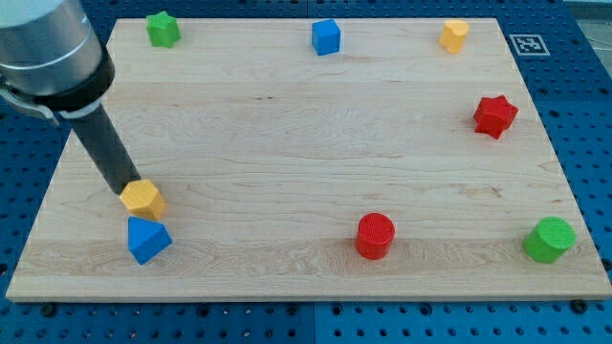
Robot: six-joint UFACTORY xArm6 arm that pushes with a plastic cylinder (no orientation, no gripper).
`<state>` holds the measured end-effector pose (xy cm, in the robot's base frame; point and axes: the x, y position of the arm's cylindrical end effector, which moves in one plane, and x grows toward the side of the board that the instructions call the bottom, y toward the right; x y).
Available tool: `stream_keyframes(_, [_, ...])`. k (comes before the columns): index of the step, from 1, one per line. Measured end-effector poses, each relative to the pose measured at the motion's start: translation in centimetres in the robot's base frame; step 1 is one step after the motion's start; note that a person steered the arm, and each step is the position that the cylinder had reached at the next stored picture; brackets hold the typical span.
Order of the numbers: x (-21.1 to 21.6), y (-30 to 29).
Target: Move your arm towards top
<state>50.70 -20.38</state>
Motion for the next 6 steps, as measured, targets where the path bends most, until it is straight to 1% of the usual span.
stream_keyframes(1, [0.9,0.6])
stream_keyframes(2, [-1.1,0.6])
stream_keyframes(3, [-4.7,3.5])
stream_keyframes(4, [-7.9,9.4])
stream_keyframes(5, [-14.0,11.0])
stream_keyframes(6, [-19.6,11.0])
